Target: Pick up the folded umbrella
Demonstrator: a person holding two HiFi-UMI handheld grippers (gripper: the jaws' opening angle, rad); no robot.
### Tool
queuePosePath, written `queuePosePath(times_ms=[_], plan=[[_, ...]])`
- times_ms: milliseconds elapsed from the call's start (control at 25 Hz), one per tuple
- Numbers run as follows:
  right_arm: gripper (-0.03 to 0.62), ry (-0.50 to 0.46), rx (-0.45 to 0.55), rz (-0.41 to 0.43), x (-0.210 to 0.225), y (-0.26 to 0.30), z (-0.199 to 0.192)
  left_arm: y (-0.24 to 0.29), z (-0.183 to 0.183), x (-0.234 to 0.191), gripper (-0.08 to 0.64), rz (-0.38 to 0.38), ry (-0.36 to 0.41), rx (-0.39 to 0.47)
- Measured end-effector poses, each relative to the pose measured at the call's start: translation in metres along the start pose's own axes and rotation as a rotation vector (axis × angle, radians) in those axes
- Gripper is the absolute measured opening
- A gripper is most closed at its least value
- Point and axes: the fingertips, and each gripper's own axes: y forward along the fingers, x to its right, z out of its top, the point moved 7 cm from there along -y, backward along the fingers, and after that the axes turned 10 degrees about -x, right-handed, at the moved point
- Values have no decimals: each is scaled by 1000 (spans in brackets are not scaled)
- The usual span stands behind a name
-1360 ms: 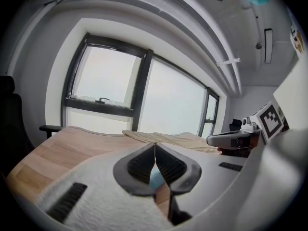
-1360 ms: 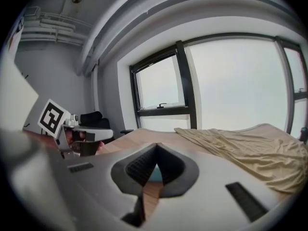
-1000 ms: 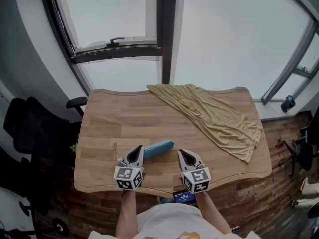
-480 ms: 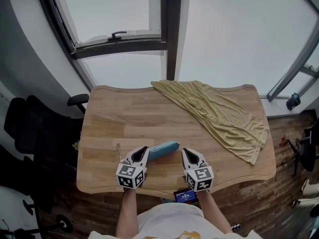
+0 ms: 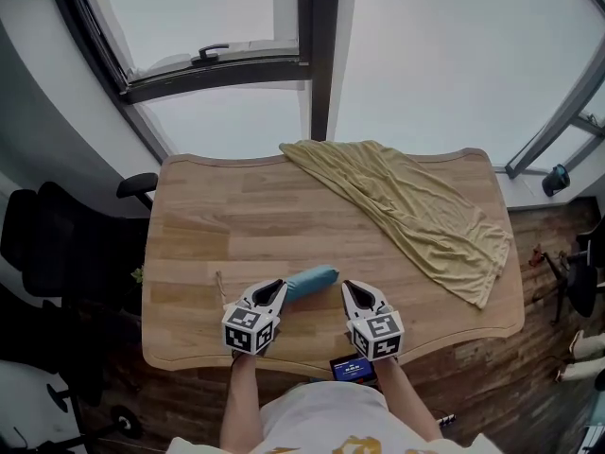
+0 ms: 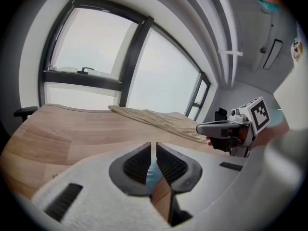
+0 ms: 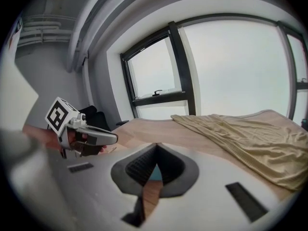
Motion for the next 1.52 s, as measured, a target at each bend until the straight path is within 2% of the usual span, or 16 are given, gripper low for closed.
queuePosePath(times_ms=[120, 200, 280, 560, 720, 880, 1040, 1240, 1440, 1520], plan=[[9, 10, -16, -5, 7, 7, -1, 11, -3, -3, 31, -10, 32, -69], [9, 14, -24, -17, 12, 12, -3, 20, -7, -6, 93, -3, 76, -130], [9, 21, -38, -23, 17, 17, -6, 28, -11, -8, 108, 1, 116, -184], [9, 53, -102, -10, 30, 33, -22, 48, -21, -21, 153, 4, 177, -335], [9, 64, -135, -3, 34, 45, -27, 67, -30, -23, 218, -42, 249, -445], [9, 73, -150, 5, 36, 53, -30, 79, -41, -21, 277, -120, 313, -595], [9, 93, -158, -16, 44, 56, -33, 93, -47, -21, 299, -165, 410, -722], [9, 127, -164, -44, 57, 57, -38, 108, -51, -16, 308, -235, 465, -807], [9, 146, -175, -49, 59, 61, -44, 117, -64, -14, 310, -225, 548, -865], [9, 151, -174, -46, 58, 61, -44, 120, -67, -14, 310, -211, 559, -884]])
